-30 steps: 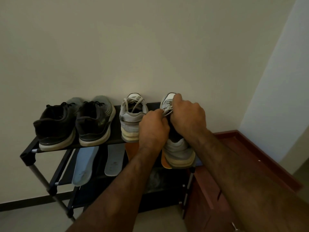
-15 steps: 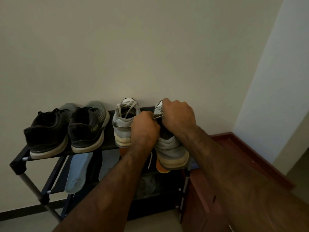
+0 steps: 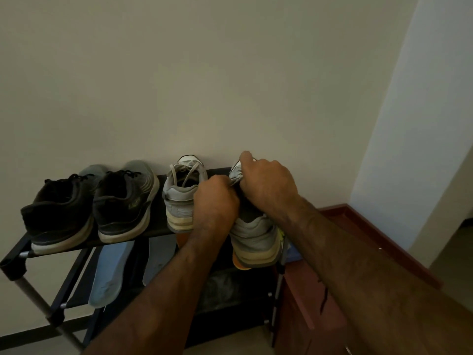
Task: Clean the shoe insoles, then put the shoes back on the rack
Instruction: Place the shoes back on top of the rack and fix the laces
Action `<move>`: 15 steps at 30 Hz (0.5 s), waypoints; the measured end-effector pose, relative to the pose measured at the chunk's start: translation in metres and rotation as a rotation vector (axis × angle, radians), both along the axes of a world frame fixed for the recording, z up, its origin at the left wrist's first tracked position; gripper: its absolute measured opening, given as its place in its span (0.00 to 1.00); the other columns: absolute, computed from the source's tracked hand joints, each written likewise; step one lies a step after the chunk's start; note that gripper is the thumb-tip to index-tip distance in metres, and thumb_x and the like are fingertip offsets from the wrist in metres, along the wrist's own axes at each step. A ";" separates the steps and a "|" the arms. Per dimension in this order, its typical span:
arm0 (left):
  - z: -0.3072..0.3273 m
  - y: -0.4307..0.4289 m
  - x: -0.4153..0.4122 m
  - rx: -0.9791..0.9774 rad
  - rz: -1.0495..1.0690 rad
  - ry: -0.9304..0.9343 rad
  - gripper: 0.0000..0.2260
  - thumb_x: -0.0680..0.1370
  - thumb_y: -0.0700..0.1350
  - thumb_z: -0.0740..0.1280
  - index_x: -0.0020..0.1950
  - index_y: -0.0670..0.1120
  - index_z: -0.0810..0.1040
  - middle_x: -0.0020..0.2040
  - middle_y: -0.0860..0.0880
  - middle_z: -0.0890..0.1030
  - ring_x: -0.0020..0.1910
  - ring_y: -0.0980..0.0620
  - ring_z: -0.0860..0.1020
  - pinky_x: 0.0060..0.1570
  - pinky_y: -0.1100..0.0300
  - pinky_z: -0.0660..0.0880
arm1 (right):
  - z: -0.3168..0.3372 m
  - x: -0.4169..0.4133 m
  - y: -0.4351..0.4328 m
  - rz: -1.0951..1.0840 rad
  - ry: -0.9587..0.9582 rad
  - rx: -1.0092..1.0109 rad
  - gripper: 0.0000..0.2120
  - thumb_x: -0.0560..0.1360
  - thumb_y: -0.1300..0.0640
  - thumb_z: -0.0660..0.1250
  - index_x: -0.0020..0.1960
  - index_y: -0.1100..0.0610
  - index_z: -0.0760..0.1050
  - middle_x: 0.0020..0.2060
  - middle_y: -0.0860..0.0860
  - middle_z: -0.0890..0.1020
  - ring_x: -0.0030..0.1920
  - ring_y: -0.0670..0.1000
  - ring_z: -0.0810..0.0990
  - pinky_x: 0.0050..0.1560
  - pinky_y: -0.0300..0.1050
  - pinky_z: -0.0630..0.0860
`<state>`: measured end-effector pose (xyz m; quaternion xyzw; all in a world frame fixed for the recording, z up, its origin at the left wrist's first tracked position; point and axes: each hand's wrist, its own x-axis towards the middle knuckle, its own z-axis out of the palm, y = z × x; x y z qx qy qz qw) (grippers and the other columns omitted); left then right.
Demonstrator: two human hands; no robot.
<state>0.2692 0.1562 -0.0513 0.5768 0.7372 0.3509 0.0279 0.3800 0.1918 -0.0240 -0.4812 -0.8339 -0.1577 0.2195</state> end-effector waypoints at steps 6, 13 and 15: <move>0.006 0.003 0.001 -0.022 -0.001 -0.005 0.10 0.83 0.42 0.62 0.49 0.41 0.81 0.40 0.47 0.80 0.38 0.49 0.78 0.38 0.57 0.73 | 0.003 -0.002 0.016 -0.061 0.172 -0.150 0.09 0.80 0.55 0.64 0.58 0.58 0.71 0.51 0.59 0.82 0.50 0.63 0.81 0.43 0.51 0.73; 0.045 0.012 -0.018 -0.155 -0.077 0.076 0.19 0.78 0.55 0.70 0.36 0.42 0.73 0.32 0.46 0.77 0.33 0.46 0.76 0.29 0.59 0.67 | 0.042 0.041 0.026 0.129 0.518 -0.799 0.12 0.78 0.53 0.72 0.48 0.63 0.84 0.41 0.57 0.85 0.44 0.58 0.83 0.44 0.53 0.81; 0.058 0.011 -0.025 -0.229 -0.135 -0.243 0.15 0.76 0.51 0.72 0.42 0.38 0.79 0.32 0.44 0.78 0.28 0.48 0.77 0.23 0.63 0.68 | 0.044 0.052 0.033 0.131 0.563 -0.867 0.10 0.80 0.57 0.70 0.51 0.64 0.84 0.43 0.58 0.85 0.45 0.55 0.83 0.45 0.47 0.81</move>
